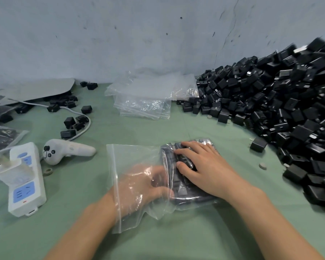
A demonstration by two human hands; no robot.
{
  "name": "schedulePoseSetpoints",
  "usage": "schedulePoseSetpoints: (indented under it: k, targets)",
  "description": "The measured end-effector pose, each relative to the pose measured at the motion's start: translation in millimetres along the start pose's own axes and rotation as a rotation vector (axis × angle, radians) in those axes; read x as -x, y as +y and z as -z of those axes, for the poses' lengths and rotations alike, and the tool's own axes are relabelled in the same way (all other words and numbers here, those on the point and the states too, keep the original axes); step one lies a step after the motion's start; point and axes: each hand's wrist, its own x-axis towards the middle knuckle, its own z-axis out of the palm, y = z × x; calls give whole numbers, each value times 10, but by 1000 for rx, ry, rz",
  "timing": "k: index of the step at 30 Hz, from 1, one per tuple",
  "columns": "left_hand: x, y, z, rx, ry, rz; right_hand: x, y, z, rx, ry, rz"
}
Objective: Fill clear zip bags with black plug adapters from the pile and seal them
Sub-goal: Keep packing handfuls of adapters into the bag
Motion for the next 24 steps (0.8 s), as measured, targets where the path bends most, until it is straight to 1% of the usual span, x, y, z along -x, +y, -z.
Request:
schedulePoseSetpoints:
  k: [3, 4, 5, 6, 7, 8, 9, 11, 12, 14, 17, 19, 20, 21, 22, 23, 24]
  targets:
    - [23, -120, 58, 41, -6, -19, 7, 0, -7, 5, 12, -5]
    - [49, -171, 120, 140, 6, 10, 8, -4, -10, 2, 14, -6]
    - [74, -232, 193, 293, 24, 75, 6, -6, -12, -3, 17, -6]
    - [103, -288, 270, 411, 67, 150, 4, -5, -10, -9, 21, -5]
    - [133, -367, 348, 480, 116, 201, 1, -3, -12, -14, 27, -2]
    - [161, -454, 421, 552, 171, 239, -2, 2, -18, -21, 39, 4]
    - [189, -566, 482, 685, 229, 267, -8, 0, -22, -34, 57, 10]
    - [235, -742, 576, 1030, 243, 334, -13, -1, -22, -75, 93, 13]
    - [269, -784, 593, 1111, 234, 350, -18, -4, -26, -101, 106, 13]
    - [295, -831, 565, 1020, 258, 368, -15, 7, -15, -151, 137, 5]
    - [302, -942, 498, 800, 372, 429, 11, 33, 30, -245, 247, -2]
    - [313, -1060, 539, 615, 549, 440, 61, 63, 70, -261, 361, -5]
    - [301, -1095, 569, 467, 650, 427, 92, 88, 90, -255, 414, -14]
    - [286, -1058, 585, 293, 728, 394, 126, 122, 111, -248, 453, -31]
    - [265, -938, 574, 170, 783, 326, 163, 165, 133, -247, 478, -59]
    - [236, -720, 535, 119, 804, 229, 201, 213, 146, -246, 480, -94]
    - [196, -415, 452, 119, 789, 122, 239, 271, 147, -232, 463, -127]
